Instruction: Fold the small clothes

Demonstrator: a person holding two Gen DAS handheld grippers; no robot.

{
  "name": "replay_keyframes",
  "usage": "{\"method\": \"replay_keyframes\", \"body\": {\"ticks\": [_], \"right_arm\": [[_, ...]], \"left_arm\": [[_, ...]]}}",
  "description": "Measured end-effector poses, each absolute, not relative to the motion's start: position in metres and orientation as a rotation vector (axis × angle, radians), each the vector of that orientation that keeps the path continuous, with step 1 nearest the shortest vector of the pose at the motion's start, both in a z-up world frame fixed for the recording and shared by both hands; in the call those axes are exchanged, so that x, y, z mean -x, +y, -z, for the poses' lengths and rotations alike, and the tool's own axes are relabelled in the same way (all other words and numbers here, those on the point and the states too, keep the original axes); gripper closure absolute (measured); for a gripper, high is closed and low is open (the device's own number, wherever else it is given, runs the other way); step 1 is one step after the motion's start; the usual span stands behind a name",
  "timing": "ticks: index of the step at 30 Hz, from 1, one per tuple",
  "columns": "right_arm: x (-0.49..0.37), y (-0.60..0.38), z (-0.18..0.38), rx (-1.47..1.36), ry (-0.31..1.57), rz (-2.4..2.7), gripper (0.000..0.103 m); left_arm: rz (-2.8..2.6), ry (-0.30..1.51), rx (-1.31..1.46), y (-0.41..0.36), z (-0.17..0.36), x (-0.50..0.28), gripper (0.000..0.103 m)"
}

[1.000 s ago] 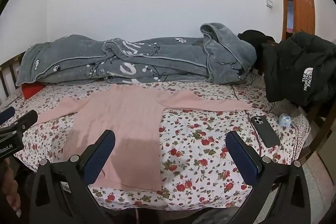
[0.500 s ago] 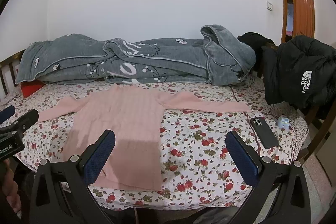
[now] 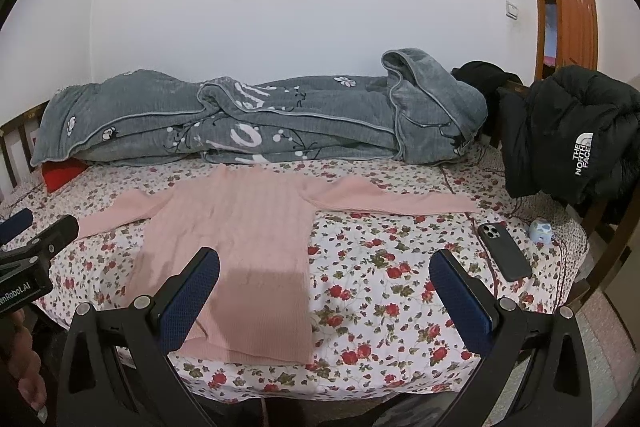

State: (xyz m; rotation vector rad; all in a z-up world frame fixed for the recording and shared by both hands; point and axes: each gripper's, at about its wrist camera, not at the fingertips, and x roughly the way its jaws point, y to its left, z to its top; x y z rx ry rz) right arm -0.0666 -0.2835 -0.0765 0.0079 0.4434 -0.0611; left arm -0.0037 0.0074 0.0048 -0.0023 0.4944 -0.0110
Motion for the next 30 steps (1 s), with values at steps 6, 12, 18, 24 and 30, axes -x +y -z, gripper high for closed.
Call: {"method": "replay_keyframes", "body": {"ticks": [6, 12, 18, 24, 30], "right_arm": [[0.0682, -0.2816, 0.0737, -0.016, 0.438, 0.057, 0.000], [0.0687, -0.2805, 0.0713, -0.021, 0.435, 0.052, 0.000], [0.0692, -0.2799, 0.0706, -0.021, 0.434, 0.049, 0.000], [0.0697, -0.2813, 0.0703, -0.024, 0.434, 0.051, 0.000], [0.0699, -0.2815, 0.0703, -0.025, 0.434, 0.051, 0.000]], "left_arm": [[0.011, 0.494, 0.003, 0.0071, -0.0047, 0.0037, 0.000], [0.014, 0.493, 0.001, 0.0052, -0.0078, 0.0049, 0.000], [0.015, 0.492, 0.001, 0.0044, -0.0091, 0.0051, 0.000], [0.016, 0.492, 0.002, 0.0039, -0.0086, 0.0058, 0.000], [0.013, 0.491, 0.001, 0.0035, -0.0084, 0.0060, 0.000]]}}
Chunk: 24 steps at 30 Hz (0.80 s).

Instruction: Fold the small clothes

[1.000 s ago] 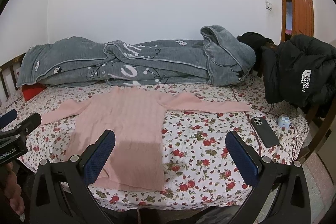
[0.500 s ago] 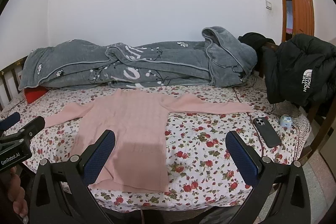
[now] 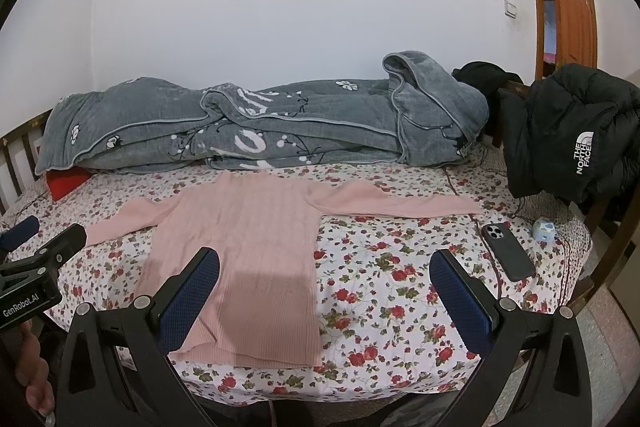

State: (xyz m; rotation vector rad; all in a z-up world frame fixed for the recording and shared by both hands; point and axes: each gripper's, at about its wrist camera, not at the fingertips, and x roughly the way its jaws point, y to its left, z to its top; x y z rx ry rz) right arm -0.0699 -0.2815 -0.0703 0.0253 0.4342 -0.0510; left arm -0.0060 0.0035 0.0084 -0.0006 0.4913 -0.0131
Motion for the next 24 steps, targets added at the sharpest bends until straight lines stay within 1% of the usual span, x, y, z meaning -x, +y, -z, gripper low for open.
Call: {"method": "replay_keyframes", "body": {"ticks": [24], "right_arm": [[0.0706, -0.2864, 0.0691, -0.035, 0.434, 0.056, 0.000]], "left_arm": [[0.016, 0.486, 0.005, 0.0031, -0.0147, 0.0056, 0.000]]}}
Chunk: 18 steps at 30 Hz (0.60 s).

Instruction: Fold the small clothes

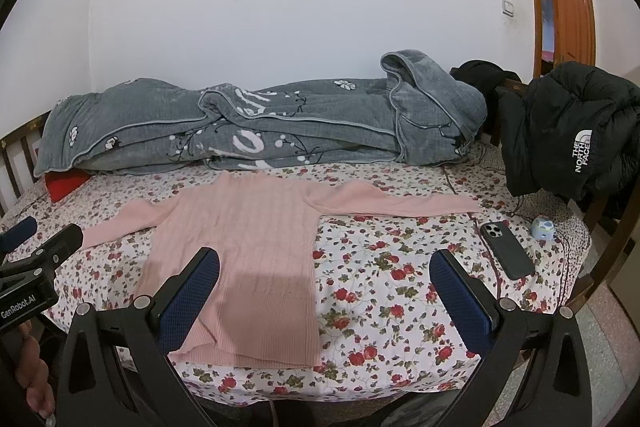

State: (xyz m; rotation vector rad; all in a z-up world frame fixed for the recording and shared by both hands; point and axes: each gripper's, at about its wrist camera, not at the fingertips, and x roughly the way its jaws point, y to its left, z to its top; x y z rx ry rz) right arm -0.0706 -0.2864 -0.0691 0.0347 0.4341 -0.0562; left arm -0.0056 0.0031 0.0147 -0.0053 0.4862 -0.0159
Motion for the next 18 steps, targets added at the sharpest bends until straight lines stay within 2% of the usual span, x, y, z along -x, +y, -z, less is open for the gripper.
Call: {"method": "replay_keyframes", "body": {"ticks": [9, 18], "right_arm": [[0.065, -0.282, 0.074, -0.021, 0.434, 0.061, 0.000], [0.041, -0.271, 0.105, 0.032, 0.431, 0.068, 0.000]], "left_arm": [[-0.010, 0.497, 0.006, 0.014, -0.001, -0.004, 0.000], [-0.079, 0.580, 0.036, 0.055, 0.050, -0.036, 0.000]]}}
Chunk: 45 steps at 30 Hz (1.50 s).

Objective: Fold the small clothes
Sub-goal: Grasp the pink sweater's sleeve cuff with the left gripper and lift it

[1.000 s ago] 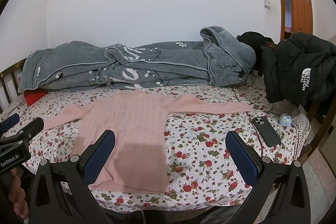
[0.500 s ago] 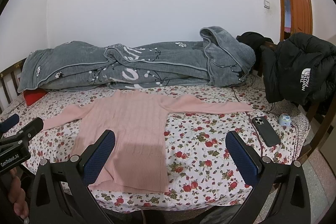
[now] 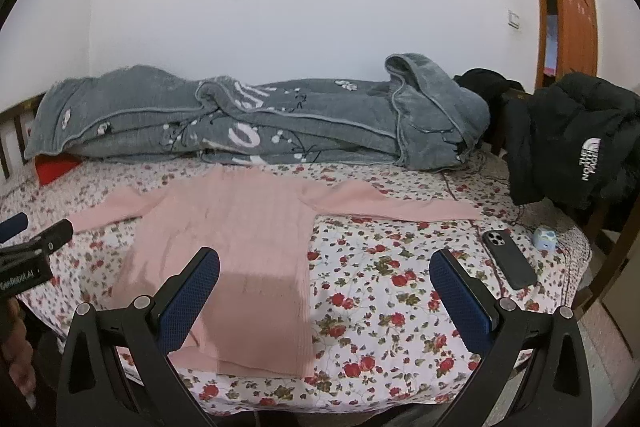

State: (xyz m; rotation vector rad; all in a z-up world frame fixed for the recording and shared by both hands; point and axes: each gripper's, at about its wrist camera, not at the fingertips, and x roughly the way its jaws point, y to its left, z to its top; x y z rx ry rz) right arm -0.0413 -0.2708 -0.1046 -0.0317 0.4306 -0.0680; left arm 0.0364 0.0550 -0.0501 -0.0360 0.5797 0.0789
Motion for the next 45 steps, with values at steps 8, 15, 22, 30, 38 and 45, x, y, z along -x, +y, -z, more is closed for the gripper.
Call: {"method": "replay_keyframes", "body": {"ticks": [8, 15, 22, 30, 38, 45], "right_arm": [[-0.005, -0.270, 0.153, -0.012, 0.536, 0.015, 0.001], [-0.041, -0.269, 0.188, -0.086, 0.605, -0.005, 0.013], [-0.067, -0.254, 0.203, -0.058, 0.633, 0.020, 0.013], [-0.090, -0.235, 0.209, -0.021, 0.645, 0.043, 0.013], [-0.106, -0.233, 0.209, -0.026, 0.657, 0.035, 0.013], [-0.113, -0.248, 0.204, -0.056, 0.655, 0.037, 0.013]], "left_arm": [[-0.196, 0.660, 0.099, 0.126, 0.121, -0.064, 0.000], [-0.264, 0.759, 0.200, 0.220, 0.160, -0.101, 0.000], [-0.312, 0.753, 0.335, 0.301, 0.175, -0.126, 0.003], [-0.368, 0.670, 0.595, 0.391, 0.198, -0.138, 0.027], [-0.483, 0.649, 0.620, 0.425, 0.200, -0.151, 0.071], [-0.519, 0.633, 0.528, 0.418, 0.174, -0.157, 0.096]]}}
